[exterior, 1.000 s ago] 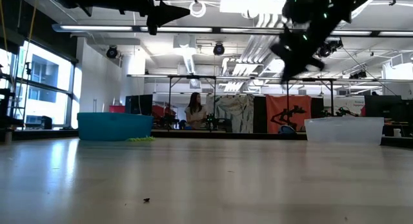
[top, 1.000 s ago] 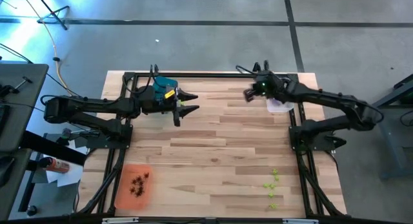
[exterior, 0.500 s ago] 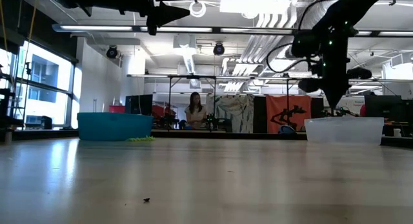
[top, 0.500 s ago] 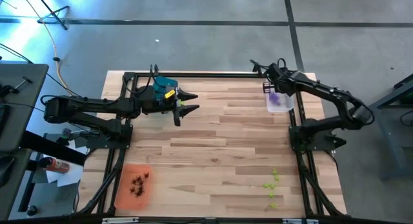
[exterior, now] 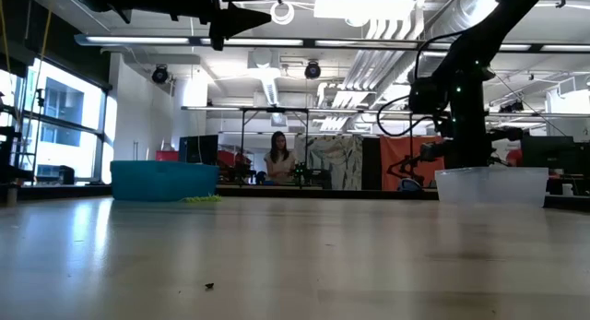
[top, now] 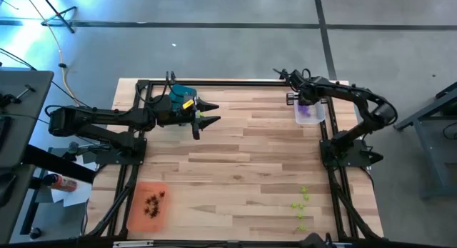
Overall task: Sort Halloween decoration
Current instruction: Put the purple spider toy into the transparent bin, then put the green spider toy into the blue bin
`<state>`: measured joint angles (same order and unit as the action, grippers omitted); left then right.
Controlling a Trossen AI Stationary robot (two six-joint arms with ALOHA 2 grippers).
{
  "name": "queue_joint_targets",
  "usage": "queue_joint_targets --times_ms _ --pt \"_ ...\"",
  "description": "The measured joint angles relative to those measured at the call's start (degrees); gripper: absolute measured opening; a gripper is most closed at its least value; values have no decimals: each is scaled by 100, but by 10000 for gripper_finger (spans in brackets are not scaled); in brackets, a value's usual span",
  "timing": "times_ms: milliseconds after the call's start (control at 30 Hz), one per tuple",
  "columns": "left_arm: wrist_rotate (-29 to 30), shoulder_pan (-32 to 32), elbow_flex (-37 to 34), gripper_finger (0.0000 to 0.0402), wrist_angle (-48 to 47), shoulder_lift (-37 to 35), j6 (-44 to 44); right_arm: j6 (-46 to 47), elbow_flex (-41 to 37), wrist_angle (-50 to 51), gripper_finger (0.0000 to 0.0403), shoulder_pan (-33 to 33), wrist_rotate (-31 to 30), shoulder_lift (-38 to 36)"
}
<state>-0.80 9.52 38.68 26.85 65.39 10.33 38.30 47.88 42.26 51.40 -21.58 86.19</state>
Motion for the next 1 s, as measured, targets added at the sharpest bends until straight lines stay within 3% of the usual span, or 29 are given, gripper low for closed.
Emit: queue_joint_targets --times_ms 333,633,867,1000 --pt "2 0 0 211 -2 0 -4 134 2 -118 10 112 65 29" --pt "2 33 0 211 -2 -1 -7 13 2 -67 132 111 79 -116" --pt "1 191 0 211 -101 -391 52 -124 2 -503 164 107 205 -1455" --pt "4 341 4 211 -502 -801 92 -283 2 -1469 165 70 1406 -2386"
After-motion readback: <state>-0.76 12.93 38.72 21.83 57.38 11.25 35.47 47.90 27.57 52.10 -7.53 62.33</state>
